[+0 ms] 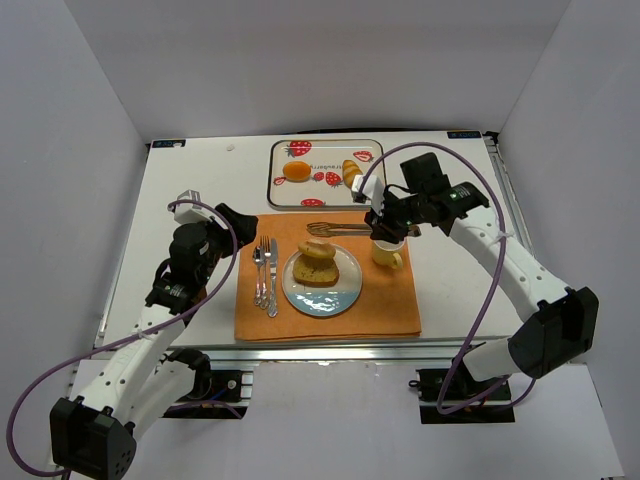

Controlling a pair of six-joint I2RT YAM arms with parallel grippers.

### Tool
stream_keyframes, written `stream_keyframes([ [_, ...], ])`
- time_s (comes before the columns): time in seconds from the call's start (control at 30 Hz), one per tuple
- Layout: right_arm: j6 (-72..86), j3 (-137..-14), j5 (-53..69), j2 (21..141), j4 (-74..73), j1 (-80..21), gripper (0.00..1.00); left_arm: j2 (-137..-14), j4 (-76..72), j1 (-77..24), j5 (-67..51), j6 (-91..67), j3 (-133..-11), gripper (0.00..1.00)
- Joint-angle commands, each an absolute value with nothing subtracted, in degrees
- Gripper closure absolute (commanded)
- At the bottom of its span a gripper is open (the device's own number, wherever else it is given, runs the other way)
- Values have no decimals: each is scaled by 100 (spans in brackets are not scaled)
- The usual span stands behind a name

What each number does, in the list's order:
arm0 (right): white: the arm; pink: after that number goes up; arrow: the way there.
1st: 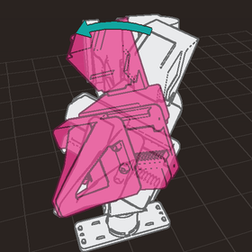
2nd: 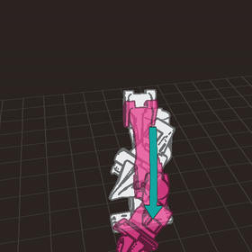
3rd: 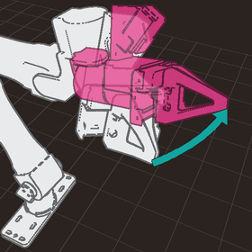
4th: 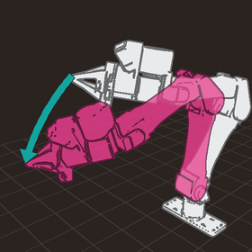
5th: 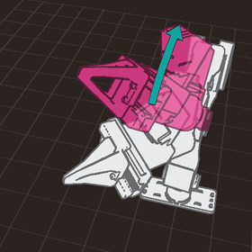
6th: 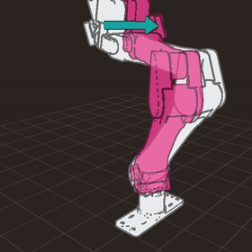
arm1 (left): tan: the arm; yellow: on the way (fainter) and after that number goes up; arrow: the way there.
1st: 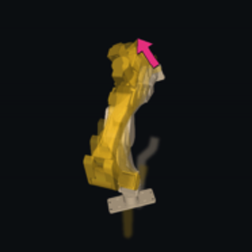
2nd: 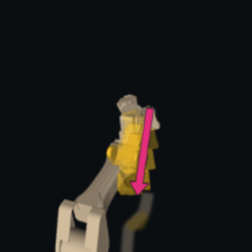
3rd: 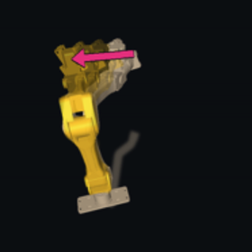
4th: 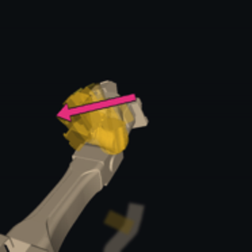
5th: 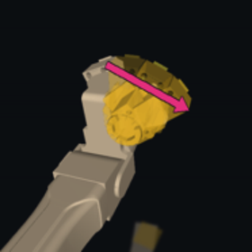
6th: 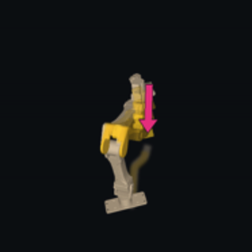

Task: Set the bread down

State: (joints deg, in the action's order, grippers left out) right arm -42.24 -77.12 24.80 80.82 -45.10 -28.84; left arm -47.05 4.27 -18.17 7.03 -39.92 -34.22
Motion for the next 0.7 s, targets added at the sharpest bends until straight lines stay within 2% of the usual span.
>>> stream_keyframes([
  [0.0, -4069, -7911, 2601, 7972, -4307, -2839, 65, -4623, 404, -1811, 668, -3946, -3586, 8],
  [0.37, -4087, -7603, 2646, 7840, -4316, -2839, 67, -4509, 439, -1811, 703, -3973, -3524, 8],
  [0.47, -3807, -7532, 2654, 7805, -4131, -2760, 71, -4526, 439, -1811, 703, -3964, -3559, 8],
  [0.63, -2449, -7585, 2453, 7910, -3420, -1980, 91, -4518, 483, -1811, 677, -3955, -3595, 9],
  [0.67, -2148, -7620, 2452, 7954, -3106, -1734, 100, -4500, 483, -1811, 668, -3964, -3577, 12],
])
